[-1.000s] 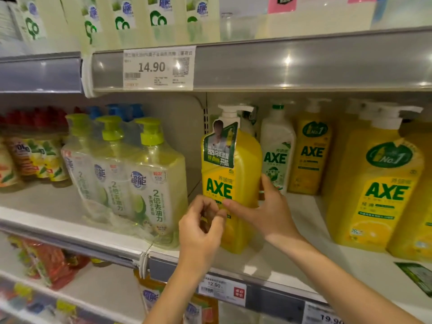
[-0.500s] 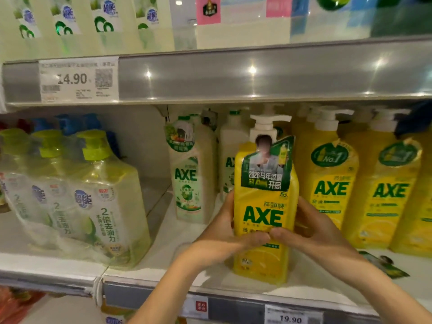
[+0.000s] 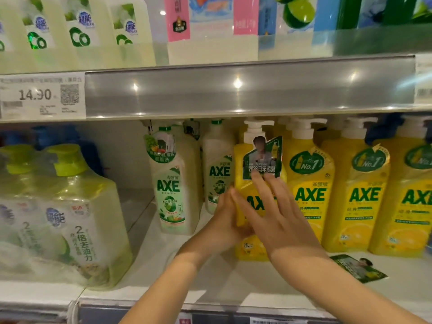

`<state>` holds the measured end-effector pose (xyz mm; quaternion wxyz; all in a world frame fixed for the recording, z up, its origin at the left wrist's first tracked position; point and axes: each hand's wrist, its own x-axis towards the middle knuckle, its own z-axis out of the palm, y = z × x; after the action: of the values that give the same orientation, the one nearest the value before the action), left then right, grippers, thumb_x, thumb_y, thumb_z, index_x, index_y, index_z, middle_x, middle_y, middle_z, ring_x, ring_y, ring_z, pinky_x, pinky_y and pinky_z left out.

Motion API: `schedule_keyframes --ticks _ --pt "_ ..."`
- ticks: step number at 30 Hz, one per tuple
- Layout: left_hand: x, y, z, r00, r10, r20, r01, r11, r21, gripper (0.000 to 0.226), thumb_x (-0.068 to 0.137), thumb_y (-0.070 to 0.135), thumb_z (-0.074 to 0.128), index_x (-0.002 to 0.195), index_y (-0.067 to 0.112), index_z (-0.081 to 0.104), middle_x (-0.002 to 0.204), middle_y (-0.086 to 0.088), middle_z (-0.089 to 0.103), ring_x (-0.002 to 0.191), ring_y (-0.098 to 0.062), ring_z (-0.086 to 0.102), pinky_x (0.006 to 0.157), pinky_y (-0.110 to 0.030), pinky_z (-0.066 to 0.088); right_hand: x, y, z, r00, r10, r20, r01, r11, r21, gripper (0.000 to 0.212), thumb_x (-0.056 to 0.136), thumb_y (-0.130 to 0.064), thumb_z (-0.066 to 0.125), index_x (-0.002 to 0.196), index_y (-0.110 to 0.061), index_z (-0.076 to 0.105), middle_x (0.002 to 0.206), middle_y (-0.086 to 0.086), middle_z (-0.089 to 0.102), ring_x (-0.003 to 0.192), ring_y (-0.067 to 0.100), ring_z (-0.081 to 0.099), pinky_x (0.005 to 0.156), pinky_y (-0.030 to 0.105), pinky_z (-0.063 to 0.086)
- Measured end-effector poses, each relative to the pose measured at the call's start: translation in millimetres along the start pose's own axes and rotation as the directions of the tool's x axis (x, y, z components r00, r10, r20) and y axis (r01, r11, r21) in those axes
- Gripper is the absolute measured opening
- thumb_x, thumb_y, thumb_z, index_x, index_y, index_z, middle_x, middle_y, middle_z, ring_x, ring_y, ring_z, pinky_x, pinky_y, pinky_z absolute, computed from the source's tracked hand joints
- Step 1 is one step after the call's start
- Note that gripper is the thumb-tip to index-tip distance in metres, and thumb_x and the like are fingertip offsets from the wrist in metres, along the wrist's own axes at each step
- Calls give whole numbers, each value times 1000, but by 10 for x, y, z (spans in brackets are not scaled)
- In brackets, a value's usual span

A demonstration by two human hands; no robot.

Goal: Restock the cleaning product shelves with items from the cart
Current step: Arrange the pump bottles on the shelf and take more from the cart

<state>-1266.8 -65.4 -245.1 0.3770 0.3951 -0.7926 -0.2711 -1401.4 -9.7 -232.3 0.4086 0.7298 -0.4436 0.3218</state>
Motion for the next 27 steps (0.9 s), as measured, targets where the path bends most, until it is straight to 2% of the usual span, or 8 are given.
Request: schedule_keyframes --ticks 4,8,11,14,16,19,24,27 --pt "142 -141 25 998 -38 39 32 990 137 83 79 26 74 147 23 25 136 0 37 127 -10 30 106 -26 32 -9 54 151 992 -31 123 42 995 -86 50 83 -13 46 132 -16 56 149 27 29 135 45 30 115 53 21" --pt "214 -337 135 991 -85 -99 102 979 178 81 68 39 75 136 13 38 125 -3 47 116 -17 48 94 -36 48 103 113 229 976 -10 218 42 989 -143 46 82 -23 56 128 -19 58 148 27 37 133 45 40 106 53 37" --pt "186 -500 250 973 -174 -153 196 970 142 51 73 31 74 118 21 52 111 1 60 97 -16 62 82 -43 55 194 119 332 961 40 274 10 984 -178 40 77 -19 56 117 -19 62 144 27 42 128 45 45 99 52 44" --pt "148 -561 312 972 -145 -183 177 969 175 39 79 22 71 115 21 56 114 0 60 96 -17 63 83 -40 55 266 116 441 924 83 374 -11 982 -191 53 61 -29 82 109 -19 64 141 28 46 126 44 46 95 52 47" --pt "121 -560 304 976 -120 -180 154 969 193 53 82 25 71 130 19 50 127 1 51 107 -18 58 90 -32 51 330 116 469 886 130 446 -59 984 -169 65 43 -26 92 103 -20 67 140 28 47 126 45 47 76 48 54" --pt "87 -541 286 982 -95 -165 126 974 187 61 85 30 69 138 17 42 135 -2 43 112 -23 56 93 -35 49 380 155 543 888 147 436 -73 981 -182 47 49 -9 85 94 -19 72 136 29 50 123 46 52 47 37 52" --pt "91 -577 293 989 -91 -118 116 967 225 59 87 28 65 139 12 41 140 -7 39 119 -29 51 95 -40 49 356 112 733 861 193 470 -72 962 -263 54 73 -11 78 121 -23 55 152 34 21 138 53 24 70 46 58" --pt "89 -577 297 990 -73 -120 100 965 244 58 87 29 65 137 11 42 140 -7 40 119 -29 51 94 -38 49 401 100 718 838 256 483 -105 943 -317 55 61 -10 83 110 -22 62 146 35 33 132 55 34 66 48 57"
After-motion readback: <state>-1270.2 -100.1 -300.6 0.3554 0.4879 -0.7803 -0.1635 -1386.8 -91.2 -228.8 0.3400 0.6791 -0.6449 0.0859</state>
